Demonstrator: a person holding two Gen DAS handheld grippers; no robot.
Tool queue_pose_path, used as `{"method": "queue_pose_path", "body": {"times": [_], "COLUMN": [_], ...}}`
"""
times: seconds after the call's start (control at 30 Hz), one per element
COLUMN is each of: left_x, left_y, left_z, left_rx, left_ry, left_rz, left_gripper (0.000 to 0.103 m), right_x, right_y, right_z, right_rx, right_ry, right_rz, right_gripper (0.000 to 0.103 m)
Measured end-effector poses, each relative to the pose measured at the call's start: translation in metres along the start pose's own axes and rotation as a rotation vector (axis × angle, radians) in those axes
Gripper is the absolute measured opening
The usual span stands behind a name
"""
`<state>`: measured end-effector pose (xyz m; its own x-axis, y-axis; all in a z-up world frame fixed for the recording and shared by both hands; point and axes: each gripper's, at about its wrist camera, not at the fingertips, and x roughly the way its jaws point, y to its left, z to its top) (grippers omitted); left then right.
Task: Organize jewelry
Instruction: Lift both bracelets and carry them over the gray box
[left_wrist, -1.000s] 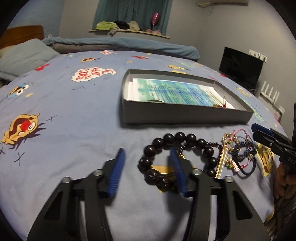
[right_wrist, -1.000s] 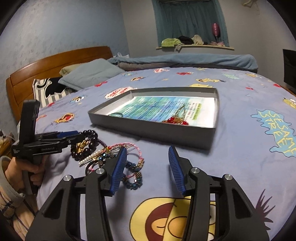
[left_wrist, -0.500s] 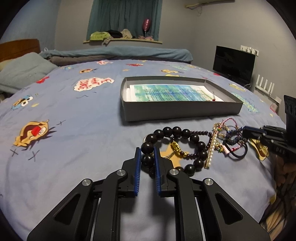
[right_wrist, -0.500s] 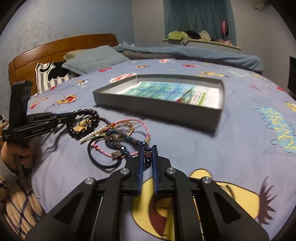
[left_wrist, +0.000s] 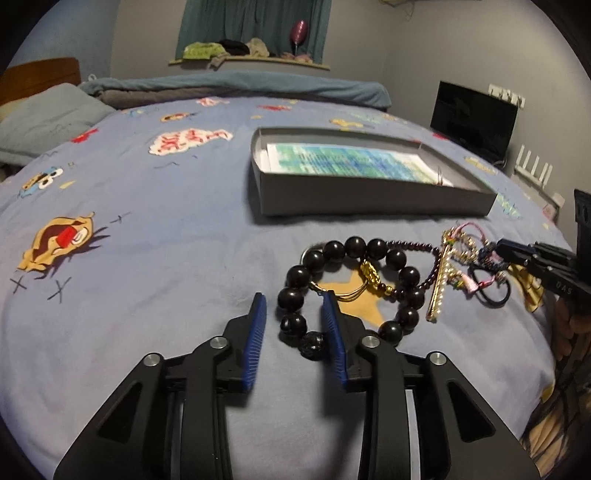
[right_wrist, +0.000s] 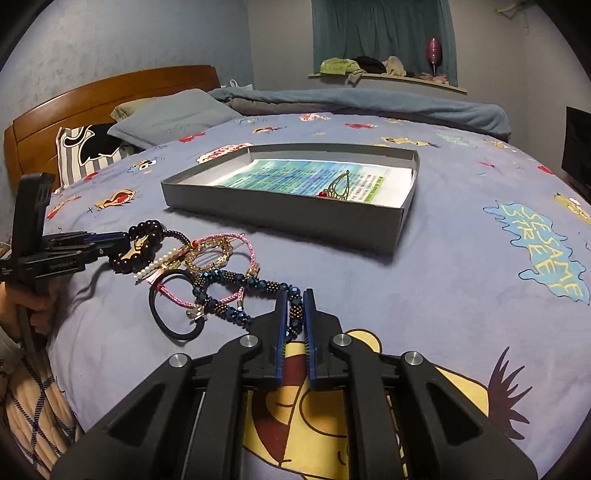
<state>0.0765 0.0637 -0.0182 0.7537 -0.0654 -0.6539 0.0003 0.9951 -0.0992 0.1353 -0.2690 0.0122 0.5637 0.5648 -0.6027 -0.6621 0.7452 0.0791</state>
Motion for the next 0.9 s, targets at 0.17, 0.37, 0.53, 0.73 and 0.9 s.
{"method": "queue_pose_path", "body": {"times": [0.17, 0.37, 0.53, 0.73, 0.9], "left_x": [0.006, -0.011, -0.040, -0.059, -0.062], "left_y": [0.001, -0.012, -0.015, -0.016, -0.015], "left_z": [0.000, -0.003, 0.006, 0.022, 0.039], "left_rx": [-0.011, 0.063, 0.046, 0.014, -0.012], "left_ry": [0.020, -0.055, -0.196, -0.321, -0.383], "left_rz": [-0.005, 0.032, -0.020, -0.091, -0.124], "left_gripper": [0.037, 0.015, 0.015, 0.015, 0.015], "right_x": [0.005, 0.001, -0.019, -0.039, -0.044], "right_y": [-0.001, 0.004, 0.006, 0.013, 0.015], "right_z": [0.000, 0.000, 0.009, 0.027, 0.043], "right_rx": [0.004, -0.023, -0.008, -0.003, -0.003], "right_ry": [0.023, 0.001, -0.123, -0.251, -0.307], "right_rz": [0.014, 0.015, 0.045, 0.081, 0.096], "right_gripper": [0.024, 0.007, 0.007, 0.007, 0.007]}}
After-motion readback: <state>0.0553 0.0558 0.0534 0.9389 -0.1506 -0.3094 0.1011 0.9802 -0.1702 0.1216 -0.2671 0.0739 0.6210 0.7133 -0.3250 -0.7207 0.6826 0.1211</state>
